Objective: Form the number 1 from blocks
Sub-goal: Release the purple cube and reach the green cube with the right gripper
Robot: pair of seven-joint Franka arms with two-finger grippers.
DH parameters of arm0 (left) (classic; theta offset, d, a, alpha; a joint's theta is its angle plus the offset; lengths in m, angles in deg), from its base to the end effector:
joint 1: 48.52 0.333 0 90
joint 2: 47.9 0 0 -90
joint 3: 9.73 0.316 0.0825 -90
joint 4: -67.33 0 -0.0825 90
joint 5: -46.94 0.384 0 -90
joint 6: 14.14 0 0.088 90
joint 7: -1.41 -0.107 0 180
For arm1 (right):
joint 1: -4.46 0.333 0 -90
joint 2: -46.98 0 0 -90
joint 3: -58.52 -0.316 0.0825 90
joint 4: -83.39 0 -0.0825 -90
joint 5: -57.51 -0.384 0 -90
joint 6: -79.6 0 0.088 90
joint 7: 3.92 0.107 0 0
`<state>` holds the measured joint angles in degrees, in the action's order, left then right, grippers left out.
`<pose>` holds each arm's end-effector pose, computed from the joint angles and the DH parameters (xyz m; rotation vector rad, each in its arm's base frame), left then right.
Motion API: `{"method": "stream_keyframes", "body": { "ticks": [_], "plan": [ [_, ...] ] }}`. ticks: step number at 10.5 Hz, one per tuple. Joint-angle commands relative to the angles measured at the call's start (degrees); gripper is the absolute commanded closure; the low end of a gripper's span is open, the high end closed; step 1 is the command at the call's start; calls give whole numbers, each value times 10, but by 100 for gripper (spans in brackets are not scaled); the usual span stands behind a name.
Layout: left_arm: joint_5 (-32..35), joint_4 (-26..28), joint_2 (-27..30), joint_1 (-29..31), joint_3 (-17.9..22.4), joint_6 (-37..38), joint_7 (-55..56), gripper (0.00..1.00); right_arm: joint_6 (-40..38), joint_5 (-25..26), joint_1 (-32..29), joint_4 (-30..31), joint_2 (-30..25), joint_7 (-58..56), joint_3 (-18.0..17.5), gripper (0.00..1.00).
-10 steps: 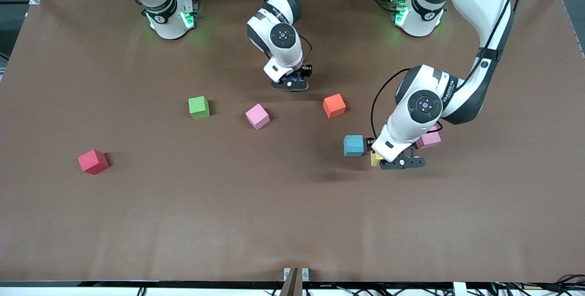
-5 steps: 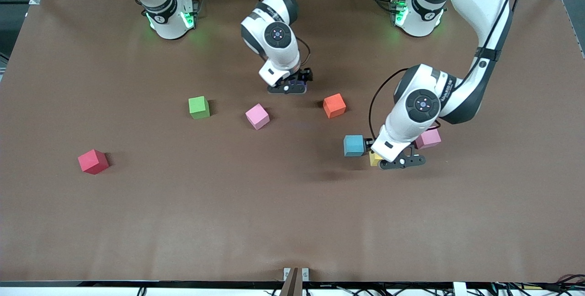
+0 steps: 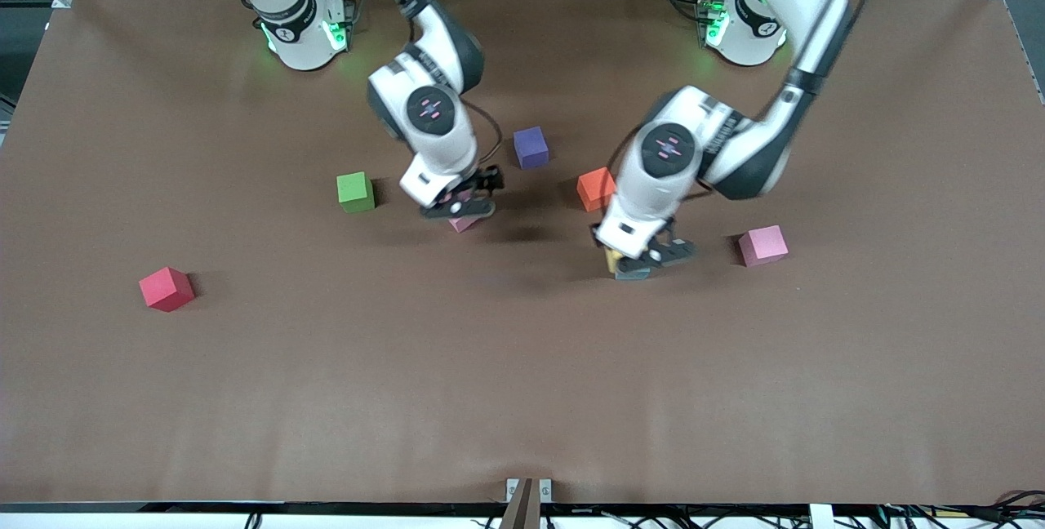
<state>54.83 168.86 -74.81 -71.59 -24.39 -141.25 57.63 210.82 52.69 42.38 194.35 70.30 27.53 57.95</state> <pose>0.5290 -0.3859 0.3029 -3.1139 -0.4156 0.0116 0.4808 0.3844 0.2700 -3.1141 -0.1013 0.1270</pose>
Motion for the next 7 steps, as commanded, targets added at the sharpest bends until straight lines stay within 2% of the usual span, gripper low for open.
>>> {"method": "stream_keyframes", "body": {
  "ticks": [1,4,7],
  "plan": [
    [-9,-51,-45,-55,7,4,104,100,-1,9,-62,10,-20,-54,-8,0],
    [-9,-53,-75,-112,7,4,225,100,-7,9,-130,22,-26,-128,-9,0],
    [-16,-49,-107,-138,2,2,213,100,-3,8,-155,47,-29,-143,-8,0]
  ]
}}
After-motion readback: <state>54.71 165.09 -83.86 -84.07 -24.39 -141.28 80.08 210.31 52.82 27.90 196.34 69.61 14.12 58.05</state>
